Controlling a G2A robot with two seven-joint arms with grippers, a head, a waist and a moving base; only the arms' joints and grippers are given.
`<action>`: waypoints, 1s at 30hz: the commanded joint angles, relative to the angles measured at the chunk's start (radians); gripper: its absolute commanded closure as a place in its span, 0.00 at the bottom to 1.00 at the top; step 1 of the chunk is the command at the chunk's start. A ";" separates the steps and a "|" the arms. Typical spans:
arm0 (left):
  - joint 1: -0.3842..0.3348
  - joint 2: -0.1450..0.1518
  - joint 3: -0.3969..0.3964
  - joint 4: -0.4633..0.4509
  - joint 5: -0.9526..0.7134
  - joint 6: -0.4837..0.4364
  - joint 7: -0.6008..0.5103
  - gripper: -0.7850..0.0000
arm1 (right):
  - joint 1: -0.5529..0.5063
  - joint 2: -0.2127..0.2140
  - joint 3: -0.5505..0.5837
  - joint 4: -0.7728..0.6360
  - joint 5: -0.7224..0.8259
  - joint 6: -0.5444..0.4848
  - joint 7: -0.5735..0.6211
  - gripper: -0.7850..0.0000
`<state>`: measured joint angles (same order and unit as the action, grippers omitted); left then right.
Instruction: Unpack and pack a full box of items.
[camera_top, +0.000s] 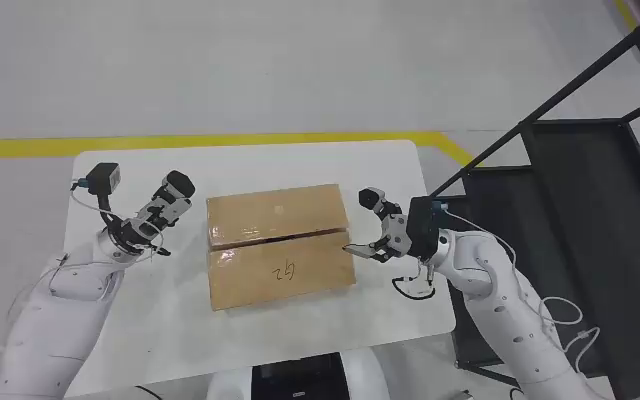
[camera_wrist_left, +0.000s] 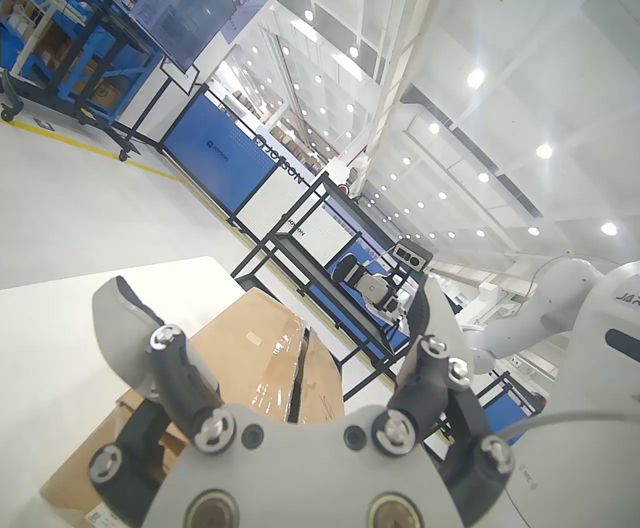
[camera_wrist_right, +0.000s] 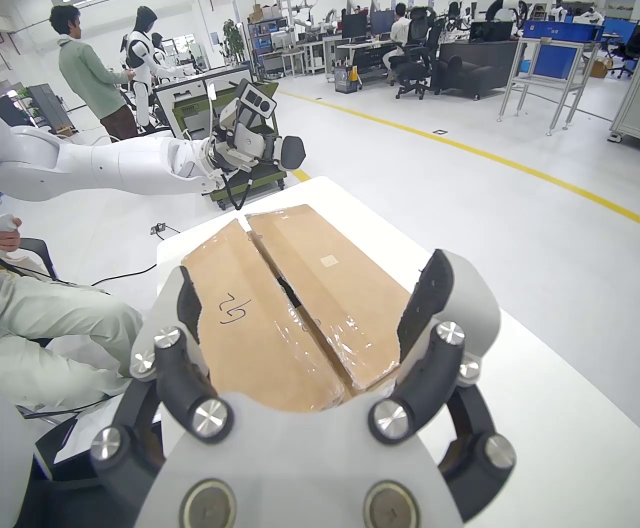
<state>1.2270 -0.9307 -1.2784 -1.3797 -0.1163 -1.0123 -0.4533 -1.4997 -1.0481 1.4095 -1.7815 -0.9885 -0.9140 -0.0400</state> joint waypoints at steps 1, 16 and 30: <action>0.000 0.000 0.000 0.000 0.000 0.000 0.000 0.00 | 0.000 0.000 0.000 0.000 0.000 0.000 0.000 0.00; 0.000 0.000 0.000 0.000 0.000 0.000 0.000 0.00 | 0.000 0.000 0.000 0.000 0.000 0.000 0.000 0.00; 0.000 0.000 0.002 -0.027 0.020 0.017 -0.017 0.00 | 0.051 0.041 -0.071 0.165 0.585 -0.098 0.258 0.00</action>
<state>1.2279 -0.9307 -1.2766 -1.3918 -0.1075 -1.0028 -0.4587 -1.4538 -1.0154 1.3500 -1.6270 -0.5232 -1.0125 0.1499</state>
